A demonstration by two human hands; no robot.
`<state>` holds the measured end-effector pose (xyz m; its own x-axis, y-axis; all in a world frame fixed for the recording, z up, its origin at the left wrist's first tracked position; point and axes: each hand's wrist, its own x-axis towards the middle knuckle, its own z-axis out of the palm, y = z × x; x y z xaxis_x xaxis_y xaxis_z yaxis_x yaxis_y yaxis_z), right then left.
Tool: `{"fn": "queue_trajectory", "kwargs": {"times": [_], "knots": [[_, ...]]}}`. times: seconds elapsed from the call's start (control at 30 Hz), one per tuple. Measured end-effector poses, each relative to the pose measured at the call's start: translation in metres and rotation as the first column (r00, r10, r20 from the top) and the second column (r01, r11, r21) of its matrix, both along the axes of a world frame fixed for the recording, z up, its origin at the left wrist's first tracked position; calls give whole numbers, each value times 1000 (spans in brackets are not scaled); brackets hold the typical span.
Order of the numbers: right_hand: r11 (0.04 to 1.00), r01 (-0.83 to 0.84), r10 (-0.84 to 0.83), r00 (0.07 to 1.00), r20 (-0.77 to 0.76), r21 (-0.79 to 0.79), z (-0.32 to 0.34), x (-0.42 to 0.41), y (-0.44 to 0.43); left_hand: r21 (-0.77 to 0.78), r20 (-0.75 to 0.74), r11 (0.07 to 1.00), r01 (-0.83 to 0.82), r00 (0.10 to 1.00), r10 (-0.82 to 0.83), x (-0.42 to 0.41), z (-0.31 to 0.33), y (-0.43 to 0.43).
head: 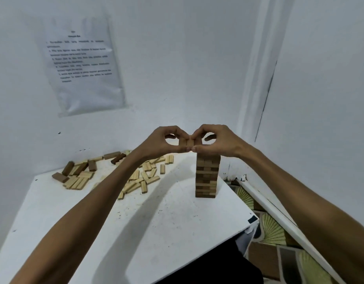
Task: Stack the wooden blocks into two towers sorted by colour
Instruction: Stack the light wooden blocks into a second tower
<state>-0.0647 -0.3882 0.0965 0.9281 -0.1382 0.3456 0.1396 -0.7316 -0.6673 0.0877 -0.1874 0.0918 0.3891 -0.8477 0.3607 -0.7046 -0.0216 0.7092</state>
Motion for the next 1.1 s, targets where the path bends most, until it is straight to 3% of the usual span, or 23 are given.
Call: {"fn": "queue_trajectory", "kwargs": {"times": [1.1], "knots": [[994, 109, -109, 993, -52, -18, -32, -34, -41, 87, -7, 996, 15, 1000, -15, -7, -36, -60]]}}
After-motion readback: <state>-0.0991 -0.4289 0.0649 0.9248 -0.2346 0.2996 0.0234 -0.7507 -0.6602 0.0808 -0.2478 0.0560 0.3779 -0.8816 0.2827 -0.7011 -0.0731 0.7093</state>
